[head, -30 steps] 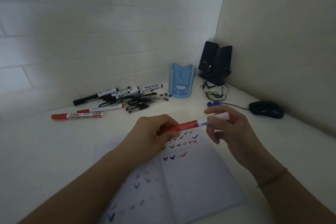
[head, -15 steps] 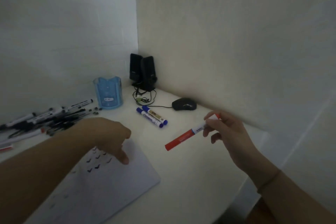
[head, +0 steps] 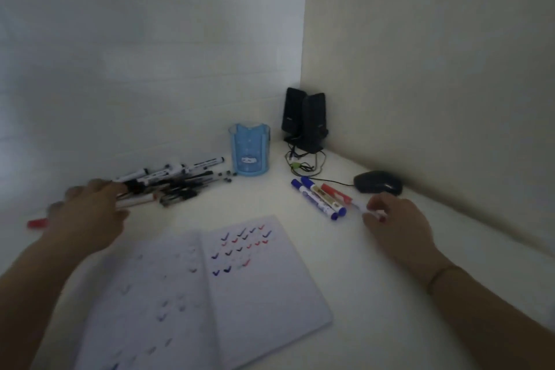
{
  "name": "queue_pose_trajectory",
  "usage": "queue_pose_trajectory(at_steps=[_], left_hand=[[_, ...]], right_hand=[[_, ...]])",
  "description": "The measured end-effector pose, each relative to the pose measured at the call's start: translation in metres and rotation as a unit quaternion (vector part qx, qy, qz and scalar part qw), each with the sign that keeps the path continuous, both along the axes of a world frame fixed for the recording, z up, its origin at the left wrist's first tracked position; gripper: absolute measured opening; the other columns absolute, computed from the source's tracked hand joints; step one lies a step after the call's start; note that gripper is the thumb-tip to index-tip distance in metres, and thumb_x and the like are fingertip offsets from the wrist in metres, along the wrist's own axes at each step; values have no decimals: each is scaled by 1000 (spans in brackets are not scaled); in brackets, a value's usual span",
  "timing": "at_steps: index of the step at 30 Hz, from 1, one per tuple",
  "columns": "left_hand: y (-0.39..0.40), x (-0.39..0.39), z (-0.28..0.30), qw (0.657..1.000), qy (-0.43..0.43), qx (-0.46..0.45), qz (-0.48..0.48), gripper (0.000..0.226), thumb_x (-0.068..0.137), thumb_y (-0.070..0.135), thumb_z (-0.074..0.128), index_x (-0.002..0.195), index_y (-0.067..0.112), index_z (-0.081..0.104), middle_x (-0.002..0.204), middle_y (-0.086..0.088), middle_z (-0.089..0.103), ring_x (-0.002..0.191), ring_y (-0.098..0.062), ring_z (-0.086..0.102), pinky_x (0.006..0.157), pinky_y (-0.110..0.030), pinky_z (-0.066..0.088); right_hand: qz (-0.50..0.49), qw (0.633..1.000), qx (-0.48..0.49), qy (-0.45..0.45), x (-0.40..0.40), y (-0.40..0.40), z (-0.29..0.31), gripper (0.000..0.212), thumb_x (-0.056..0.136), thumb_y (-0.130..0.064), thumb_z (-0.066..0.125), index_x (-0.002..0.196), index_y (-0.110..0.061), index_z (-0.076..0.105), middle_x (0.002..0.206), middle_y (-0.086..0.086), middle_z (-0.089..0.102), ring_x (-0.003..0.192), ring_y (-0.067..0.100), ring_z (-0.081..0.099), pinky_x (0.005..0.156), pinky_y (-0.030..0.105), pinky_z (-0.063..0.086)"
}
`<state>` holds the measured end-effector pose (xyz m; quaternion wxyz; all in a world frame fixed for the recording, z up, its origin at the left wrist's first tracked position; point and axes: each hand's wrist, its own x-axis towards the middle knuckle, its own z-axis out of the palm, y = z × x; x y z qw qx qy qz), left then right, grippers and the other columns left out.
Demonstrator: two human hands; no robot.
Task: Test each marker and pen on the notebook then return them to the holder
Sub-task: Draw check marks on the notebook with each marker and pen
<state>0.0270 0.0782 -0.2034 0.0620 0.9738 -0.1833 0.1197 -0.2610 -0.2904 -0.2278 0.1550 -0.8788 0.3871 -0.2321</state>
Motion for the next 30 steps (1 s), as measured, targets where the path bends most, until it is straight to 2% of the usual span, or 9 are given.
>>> queue_pose_trajectory(at_steps=[3,6,13,19,21,23,26,28,30], left_hand=[[44,38,-14,995,21,-12,95,45,81,22,61,126,26,55,130,-11,51,109,-43,51,91,-55,45],[51,50,-23,992,55,-39,108,37,91,31,52,127,29,53,133,-11,50,114,-42,49,97,-55,40],[45,47,-23,988,76,-88,104,23,91,34,56,113,28,61,117,-9,58,107,-37,51,93,-48,42],[40,37,-27,993,82,-11,81,30,94,15,39,119,30,43,130,-4,47,118,-30,38,100,-49,28],[38,34,-30,993,93,16,70,38,93,12,35,127,29,39,133,-4,42,122,-30,35,101,-49,28],[38,35,-26,992,107,12,70,38,94,13,36,130,25,40,129,-7,43,120,-31,37,99,-49,32],[42,36,-9,992,61,-92,61,30,94,10,43,123,6,50,105,-14,47,98,-34,47,83,-43,41],[40,25,6,981,-13,-191,37,22,96,12,44,108,1,58,89,-12,51,80,-30,47,71,-37,39],[27,0,19,948,-71,-307,-30,25,98,24,44,95,7,62,77,-10,59,70,-31,52,63,-37,41]], right_hand=[[14,999,-24,35,1,0,-9,10,82,-36,61,88,-38,53,83,0,58,64,10,51,56,23,36],[25,999,-21,21,1,3,-4,10,82,-32,64,89,-36,58,78,-3,58,64,11,52,56,24,35],[91,986,-113,-83,29,37,33,19,79,-27,67,98,-25,63,102,-2,65,95,22,58,87,43,49],[175,957,-66,-220,73,109,52,18,79,-28,61,97,-27,60,98,-9,61,93,15,55,85,37,46],[235,954,-57,-179,72,130,40,19,79,-37,57,98,-35,55,96,-18,56,91,4,52,84,32,47],[363,926,-68,-77,66,152,27,21,82,-48,53,102,-43,53,97,-26,54,93,-5,50,83,24,47],[552,828,-100,-6,64,175,6,27,88,-55,50,112,-44,55,106,-25,58,103,-3,49,86,27,47],[603,787,-128,33,68,179,-7,31,91,-59,44,118,-47,52,119,-23,51,116,3,43,93,32,44],[612,777,-135,52,69,175,-11,34,91,-61,40,122,-50,49,129,-25,41,129,3,30,99,33,37]])
